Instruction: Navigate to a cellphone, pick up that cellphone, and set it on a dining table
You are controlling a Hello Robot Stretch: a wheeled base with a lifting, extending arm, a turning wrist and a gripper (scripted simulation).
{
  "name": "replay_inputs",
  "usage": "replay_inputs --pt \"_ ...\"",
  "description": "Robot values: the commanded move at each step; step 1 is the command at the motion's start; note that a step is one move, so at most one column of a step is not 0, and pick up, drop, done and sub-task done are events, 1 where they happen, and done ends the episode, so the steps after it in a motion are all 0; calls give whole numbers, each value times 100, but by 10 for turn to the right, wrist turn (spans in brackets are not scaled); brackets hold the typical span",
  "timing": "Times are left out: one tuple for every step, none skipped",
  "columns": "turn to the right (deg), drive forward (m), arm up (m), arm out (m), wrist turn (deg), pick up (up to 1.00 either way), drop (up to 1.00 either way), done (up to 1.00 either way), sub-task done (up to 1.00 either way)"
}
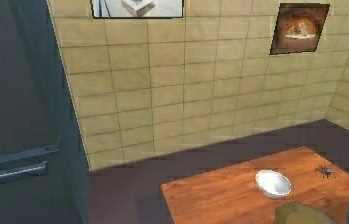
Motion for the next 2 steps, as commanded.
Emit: replay_inputs --pt "0 0 10 0 0 0 0 0 0" --pt "0 0 0 -8 0 0 0 0 0"
